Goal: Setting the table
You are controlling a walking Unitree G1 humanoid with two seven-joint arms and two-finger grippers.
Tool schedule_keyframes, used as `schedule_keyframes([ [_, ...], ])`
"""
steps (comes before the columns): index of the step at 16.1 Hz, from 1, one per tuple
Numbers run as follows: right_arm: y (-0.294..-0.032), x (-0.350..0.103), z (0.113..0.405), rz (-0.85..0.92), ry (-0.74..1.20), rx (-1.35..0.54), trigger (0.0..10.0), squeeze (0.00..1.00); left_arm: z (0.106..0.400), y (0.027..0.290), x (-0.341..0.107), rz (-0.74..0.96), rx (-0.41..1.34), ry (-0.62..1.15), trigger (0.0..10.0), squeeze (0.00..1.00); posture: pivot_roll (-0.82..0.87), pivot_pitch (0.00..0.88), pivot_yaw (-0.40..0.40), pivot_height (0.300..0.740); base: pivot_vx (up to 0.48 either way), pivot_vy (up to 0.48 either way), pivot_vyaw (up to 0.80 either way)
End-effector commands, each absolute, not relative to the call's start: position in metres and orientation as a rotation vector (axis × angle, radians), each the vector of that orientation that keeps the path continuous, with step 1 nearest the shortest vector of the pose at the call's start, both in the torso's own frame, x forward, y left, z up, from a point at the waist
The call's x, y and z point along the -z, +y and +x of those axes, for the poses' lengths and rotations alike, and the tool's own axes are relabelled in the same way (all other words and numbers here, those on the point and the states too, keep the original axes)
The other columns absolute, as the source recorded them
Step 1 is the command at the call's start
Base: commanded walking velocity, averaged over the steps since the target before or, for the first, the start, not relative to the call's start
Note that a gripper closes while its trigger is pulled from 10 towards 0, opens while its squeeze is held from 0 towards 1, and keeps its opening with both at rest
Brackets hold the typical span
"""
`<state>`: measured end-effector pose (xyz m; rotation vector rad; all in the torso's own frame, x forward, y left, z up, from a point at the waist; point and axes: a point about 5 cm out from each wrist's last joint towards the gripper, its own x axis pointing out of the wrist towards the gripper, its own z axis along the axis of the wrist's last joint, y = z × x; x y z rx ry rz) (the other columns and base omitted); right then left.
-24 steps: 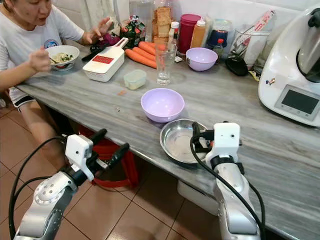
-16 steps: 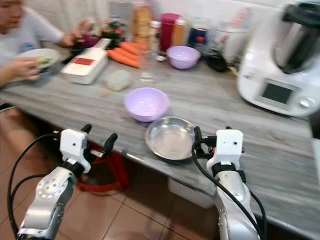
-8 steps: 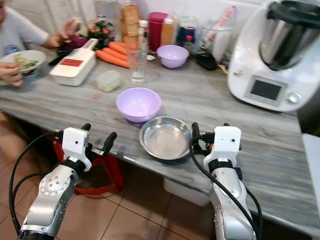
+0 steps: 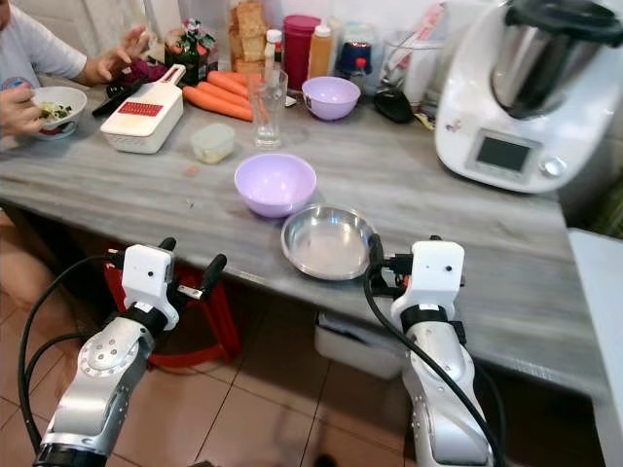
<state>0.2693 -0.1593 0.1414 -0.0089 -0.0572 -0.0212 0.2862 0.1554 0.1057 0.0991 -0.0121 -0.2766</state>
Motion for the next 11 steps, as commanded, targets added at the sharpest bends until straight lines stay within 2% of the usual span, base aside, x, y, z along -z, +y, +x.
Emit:
schedule_keyframes([
  [1,-0.1633,-0.1395,0.27,-0.013,-0.047,0.039,10.0,0.0,0.2853,0.152,-0.1024,0.103,0.286,0.007,10.0,0.0,-0.01,0.005,-0.039,0.74,-0.349,0.0,-0.59],
  [11,-0.1615,-0.1407,0.2718,-0.007,-0.053,0.047,10.0,0.0,0.2836,0.1486,-0.1008,0.099,0.301,0.01,10.0,0.0,-0.01,0.013,-0.041,0.74,-0.354,0.0,-0.59],
])
